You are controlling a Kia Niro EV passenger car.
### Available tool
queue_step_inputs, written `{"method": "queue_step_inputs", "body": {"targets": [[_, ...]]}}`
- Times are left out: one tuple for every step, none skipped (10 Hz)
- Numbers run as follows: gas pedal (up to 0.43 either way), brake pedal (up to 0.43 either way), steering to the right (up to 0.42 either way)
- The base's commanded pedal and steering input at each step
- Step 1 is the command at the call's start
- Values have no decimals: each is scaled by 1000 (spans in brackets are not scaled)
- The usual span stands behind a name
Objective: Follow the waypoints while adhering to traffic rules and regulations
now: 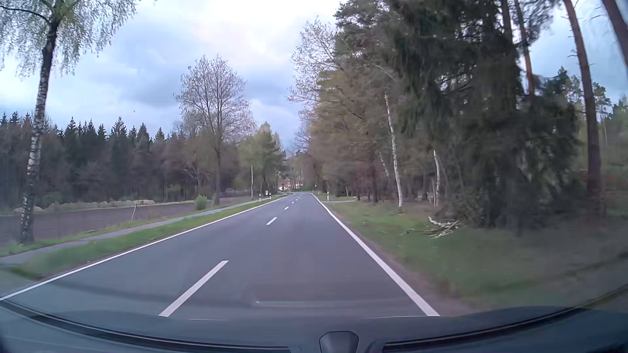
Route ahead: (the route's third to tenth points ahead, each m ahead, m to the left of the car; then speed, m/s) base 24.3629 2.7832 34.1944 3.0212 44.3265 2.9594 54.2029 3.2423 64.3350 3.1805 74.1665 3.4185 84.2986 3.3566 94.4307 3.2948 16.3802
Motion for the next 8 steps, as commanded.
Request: {"method": "queue_step_inputs", "body": {"targets": [[98, 0, -6], [98, 0, -6], [98, 0, -6], [98, 0, -6], [98, 0, -6], [98, 0, -6], [98, 0, -6], [98, 0, -5]]}}
